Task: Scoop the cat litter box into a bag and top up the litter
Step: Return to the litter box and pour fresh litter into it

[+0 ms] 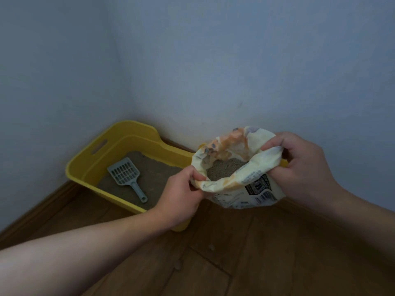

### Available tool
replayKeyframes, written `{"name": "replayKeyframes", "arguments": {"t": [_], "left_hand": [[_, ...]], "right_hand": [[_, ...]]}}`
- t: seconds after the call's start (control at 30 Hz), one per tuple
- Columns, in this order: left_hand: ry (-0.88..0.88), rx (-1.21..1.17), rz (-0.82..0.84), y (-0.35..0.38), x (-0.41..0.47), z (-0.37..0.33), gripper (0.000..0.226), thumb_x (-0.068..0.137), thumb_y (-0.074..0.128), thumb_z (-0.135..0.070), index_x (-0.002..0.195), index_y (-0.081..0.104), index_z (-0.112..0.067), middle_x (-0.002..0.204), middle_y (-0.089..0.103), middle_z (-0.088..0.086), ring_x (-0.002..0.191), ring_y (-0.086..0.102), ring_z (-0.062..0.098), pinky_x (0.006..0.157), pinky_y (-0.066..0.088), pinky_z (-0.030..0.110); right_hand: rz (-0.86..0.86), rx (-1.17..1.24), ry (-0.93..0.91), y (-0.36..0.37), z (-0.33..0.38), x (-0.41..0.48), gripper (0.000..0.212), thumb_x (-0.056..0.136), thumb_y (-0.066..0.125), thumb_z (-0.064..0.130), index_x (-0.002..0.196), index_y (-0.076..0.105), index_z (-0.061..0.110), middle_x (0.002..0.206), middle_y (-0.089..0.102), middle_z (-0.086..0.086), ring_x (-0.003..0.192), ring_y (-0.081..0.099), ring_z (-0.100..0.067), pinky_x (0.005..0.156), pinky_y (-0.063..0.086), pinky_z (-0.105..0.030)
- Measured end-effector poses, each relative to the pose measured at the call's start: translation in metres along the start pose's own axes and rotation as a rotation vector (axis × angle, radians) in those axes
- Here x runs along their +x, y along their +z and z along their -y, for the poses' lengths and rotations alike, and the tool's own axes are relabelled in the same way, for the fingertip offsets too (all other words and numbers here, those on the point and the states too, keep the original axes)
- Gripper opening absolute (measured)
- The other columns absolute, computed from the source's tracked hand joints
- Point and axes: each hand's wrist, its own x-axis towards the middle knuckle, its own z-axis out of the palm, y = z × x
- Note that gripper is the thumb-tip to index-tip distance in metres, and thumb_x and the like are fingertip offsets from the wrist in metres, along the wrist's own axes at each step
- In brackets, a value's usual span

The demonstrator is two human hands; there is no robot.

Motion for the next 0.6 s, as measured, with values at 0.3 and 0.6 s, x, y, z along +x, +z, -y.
{"name": "replayKeyframes", "arguments": {"t": [0.3,0.6], "left_hand": [[-0.046,-0.063,0.018,-0.012,0.003,0.019,0.027,0.077,0.083,-0.027,0.083,0.057,-0.024,0.086,0.069,-0.009,0.081,0.066,0.005,0.071,0.058,0.039],[-0.074,-0.043,0.004,-0.018,0.005,0.035,0.021,0.078,0.080,-0.030,0.083,0.060,-0.029,0.087,0.068,-0.010,0.079,0.065,0.006,0.071,0.057,0.043]], "right_hand": [[0.055,-0.042,-0.018,0.034,0.018,0.035,0.046,0.064,0.066,-0.014,0.084,0.061,0.027,0.070,0.061,-0.003,0.061,0.051,-0.019,0.051,0.039,-0.034],[0.123,-0.114,-0.035,0.057,0.027,0.052,0.042,0.065,0.067,-0.011,0.087,0.066,0.025,0.071,0.062,0.002,0.060,0.052,-0.014,0.051,0.039,-0.027]]}}
